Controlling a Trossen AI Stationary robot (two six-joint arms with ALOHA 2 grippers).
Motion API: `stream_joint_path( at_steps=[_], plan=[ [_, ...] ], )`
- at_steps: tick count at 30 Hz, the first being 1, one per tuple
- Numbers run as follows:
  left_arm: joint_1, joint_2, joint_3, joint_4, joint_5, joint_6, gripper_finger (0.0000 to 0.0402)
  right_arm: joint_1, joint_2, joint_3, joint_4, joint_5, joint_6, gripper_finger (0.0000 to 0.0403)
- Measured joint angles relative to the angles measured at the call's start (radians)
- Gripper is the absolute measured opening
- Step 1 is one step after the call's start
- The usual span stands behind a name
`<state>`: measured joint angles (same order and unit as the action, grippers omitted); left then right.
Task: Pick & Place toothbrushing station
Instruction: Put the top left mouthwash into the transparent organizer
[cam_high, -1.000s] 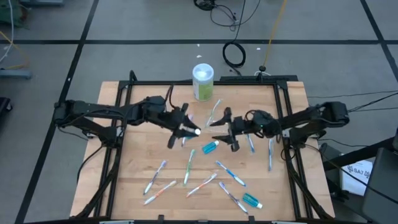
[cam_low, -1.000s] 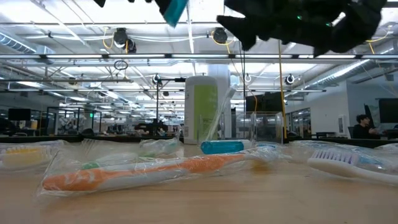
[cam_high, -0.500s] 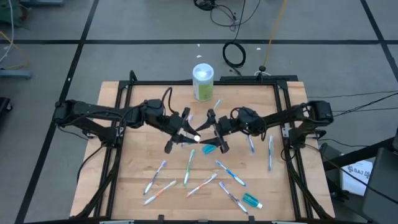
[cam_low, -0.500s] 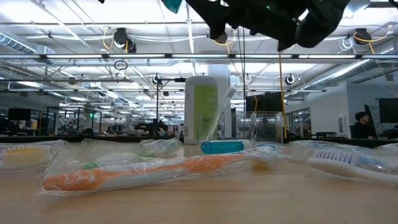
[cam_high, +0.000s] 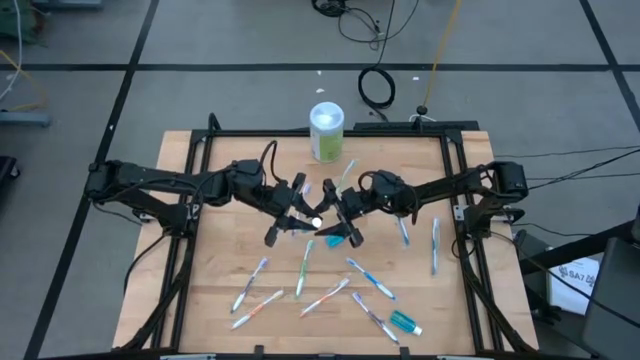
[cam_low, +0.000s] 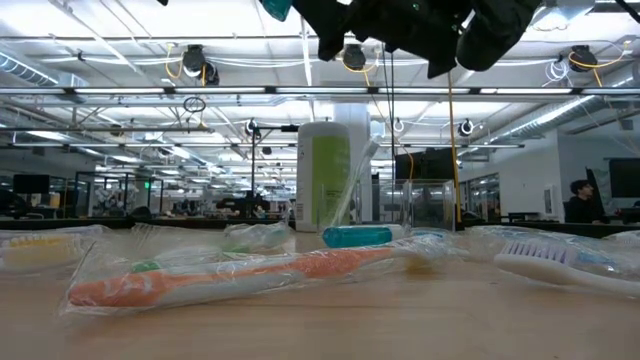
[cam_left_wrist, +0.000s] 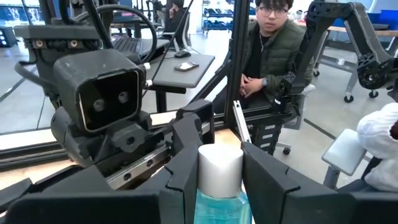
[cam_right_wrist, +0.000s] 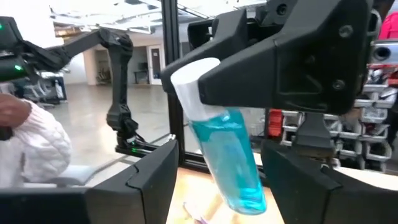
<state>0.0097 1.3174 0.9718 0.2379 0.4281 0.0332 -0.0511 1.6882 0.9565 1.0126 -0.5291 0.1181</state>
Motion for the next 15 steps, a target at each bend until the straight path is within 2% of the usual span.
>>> stream_joint_path(
  at_steps=[2, 9, 15],
  plan=[
    [0.000, 0.000, 0.000, 0.003, -0.009, -0.003, 0.0104, 0.000, 0.000, 0.000, 0.001, 0.002, 0.002, 0.0215],
    [0.001, 0.000, 0.000, 0.004, -0.059, 0.018, 0.0104, 0.010, 0.000, 0.000, 0.002, 0.105, -0.009, 0.0198],
    [0.001, 0.000, 0.000, 0.004, -0.071, 0.043, 0.0104, 0.010, 0.000, 0.000, -0.022, 0.109, -0.036, 0.0179]
  ],
)
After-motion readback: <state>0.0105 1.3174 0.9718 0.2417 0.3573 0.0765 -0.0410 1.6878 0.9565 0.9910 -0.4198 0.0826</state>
